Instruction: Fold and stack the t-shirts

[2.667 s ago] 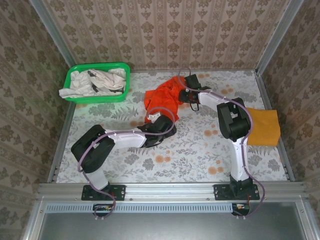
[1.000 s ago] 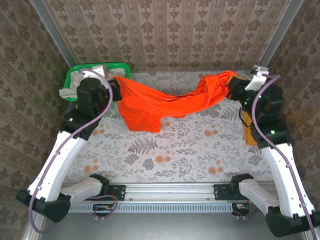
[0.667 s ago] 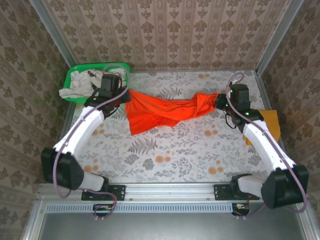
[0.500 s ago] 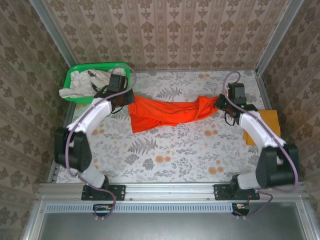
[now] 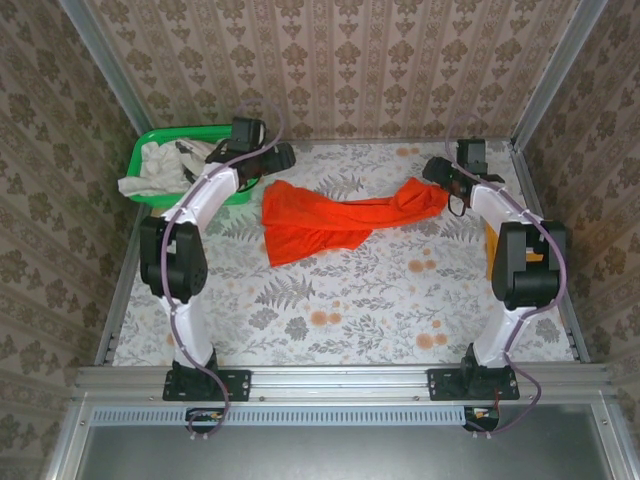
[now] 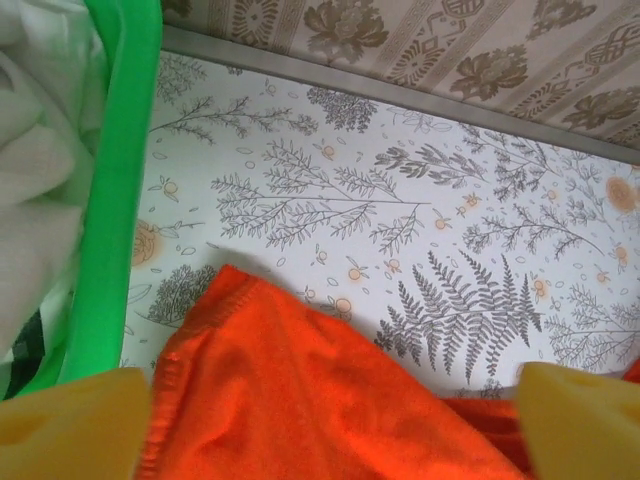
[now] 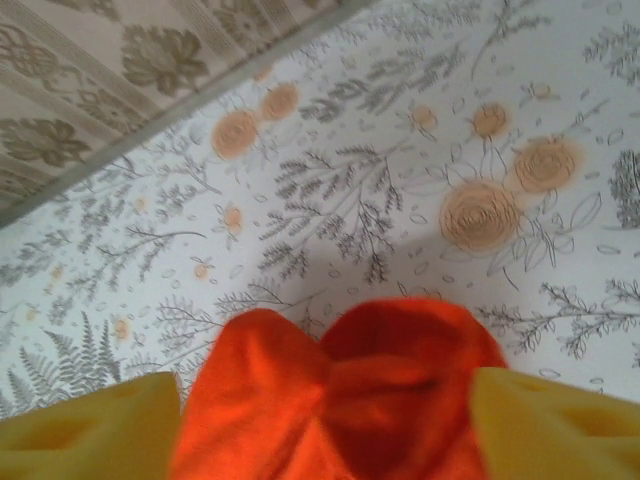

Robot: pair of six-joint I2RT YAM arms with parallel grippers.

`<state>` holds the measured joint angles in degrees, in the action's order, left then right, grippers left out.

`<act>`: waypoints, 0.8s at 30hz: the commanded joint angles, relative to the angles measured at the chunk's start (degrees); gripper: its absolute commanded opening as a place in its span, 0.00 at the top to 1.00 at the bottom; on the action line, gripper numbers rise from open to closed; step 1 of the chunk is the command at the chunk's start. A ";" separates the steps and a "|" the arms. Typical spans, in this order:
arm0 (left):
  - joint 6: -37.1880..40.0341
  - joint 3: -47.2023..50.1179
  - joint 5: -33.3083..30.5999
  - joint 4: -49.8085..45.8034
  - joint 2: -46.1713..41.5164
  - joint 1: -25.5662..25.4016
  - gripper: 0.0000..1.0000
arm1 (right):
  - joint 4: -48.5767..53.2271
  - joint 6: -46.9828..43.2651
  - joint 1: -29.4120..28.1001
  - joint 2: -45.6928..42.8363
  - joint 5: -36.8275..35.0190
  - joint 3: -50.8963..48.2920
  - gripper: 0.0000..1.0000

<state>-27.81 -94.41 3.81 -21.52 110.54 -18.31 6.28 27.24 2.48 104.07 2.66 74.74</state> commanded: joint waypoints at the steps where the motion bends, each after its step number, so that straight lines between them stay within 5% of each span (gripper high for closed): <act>1: 0.39 7.93 -2.74 1.29 -6.58 -1.86 0.00 | -2.86 0.21 -0.69 -7.04 -0.61 -5.87 0.12; 6: -3.76 22.98 -8.28 5.22 -14.80 -3.86 0.00 | -0.57 -5.79 -6.03 -10.19 -7.47 -9.99 0.12; 18: -9.14 40.64 -9.52 9.90 -22.80 0.01 0.01 | 11.44 -7.25 -16.17 6.63 -16.43 4.17 0.27; 21: -8.97 41.71 -9.09 10.09 -23.50 0.70 0.01 | 13.84 -6.72 -15.78 10.18 -16.84 7.72 0.51; 24: -8.83 42.42 -8.67 10.36 -24.08 1.31 0.01 | 14.16 -7.05 -14.90 9.67 -17.25 9.45 0.88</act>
<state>-35.83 -52.86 -4.73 -12.75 88.18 -17.65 17.06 19.86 -13.26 114.30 -11.97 81.12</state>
